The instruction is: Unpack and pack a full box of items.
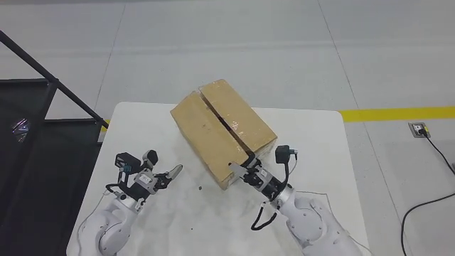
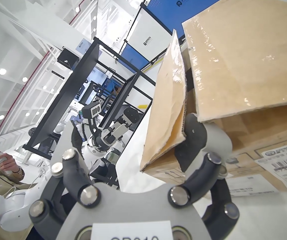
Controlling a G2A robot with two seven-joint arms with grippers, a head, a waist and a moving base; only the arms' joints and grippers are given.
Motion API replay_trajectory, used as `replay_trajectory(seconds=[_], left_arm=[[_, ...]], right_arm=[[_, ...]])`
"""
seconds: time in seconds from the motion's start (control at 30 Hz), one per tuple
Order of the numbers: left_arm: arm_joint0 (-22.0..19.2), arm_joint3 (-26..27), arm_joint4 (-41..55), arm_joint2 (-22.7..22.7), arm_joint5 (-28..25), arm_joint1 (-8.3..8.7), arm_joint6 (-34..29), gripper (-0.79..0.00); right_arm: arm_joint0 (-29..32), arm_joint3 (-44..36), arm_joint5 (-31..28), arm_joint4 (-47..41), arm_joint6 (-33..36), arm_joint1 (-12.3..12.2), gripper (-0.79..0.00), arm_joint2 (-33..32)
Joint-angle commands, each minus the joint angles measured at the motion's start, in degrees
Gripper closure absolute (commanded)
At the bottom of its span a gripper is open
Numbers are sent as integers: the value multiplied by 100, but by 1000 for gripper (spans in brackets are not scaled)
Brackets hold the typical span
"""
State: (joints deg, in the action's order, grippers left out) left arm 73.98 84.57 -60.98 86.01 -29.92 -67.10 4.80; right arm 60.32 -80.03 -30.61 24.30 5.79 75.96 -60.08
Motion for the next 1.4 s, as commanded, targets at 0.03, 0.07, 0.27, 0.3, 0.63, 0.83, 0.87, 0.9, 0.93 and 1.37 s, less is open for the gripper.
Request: replay_trajectory(seconds=[0.03,0.07,0.27,0.3,0.63,0.83,0.87,0.9,0.93,1.37], left_arm=[[0,-11,19,12,-2,5,11,-785],[2,-14,27,14,-1,6,20,-785],[0,-17,38,7,-14,13,19,-785],[-1,-15,34,5,-21,15,17,-785],[9,-22,45,-6,-29,26,33,-785],[41,12,61,31,-33,39,59,-785],[44,21,64,43,-16,41,60,-785],[43,29,73,54,9,42,68,-785],[40,33,94,64,34,42,66,-785],[-169,106,234,327,790,39,173,-785]], right_arm=[[6,-21,58,57,11,10,-588,15],[15,-31,64,78,3,12,-437,15],[93,-154,303,317,-56,20,-277,0],[113,-196,341,342,-67,23,-289,3],[292,-558,839,738,-31,21,-256,-48],[376,-713,837,889,-31,19,0,-64],[399,-752,805,928,-16,15,0,-70],[426,-794,783,959,-7,10,0,-83],[458,-832,767,1002,5,3,0,-100],[1173,-1413,-229,1393,10,-152,0,-458]])
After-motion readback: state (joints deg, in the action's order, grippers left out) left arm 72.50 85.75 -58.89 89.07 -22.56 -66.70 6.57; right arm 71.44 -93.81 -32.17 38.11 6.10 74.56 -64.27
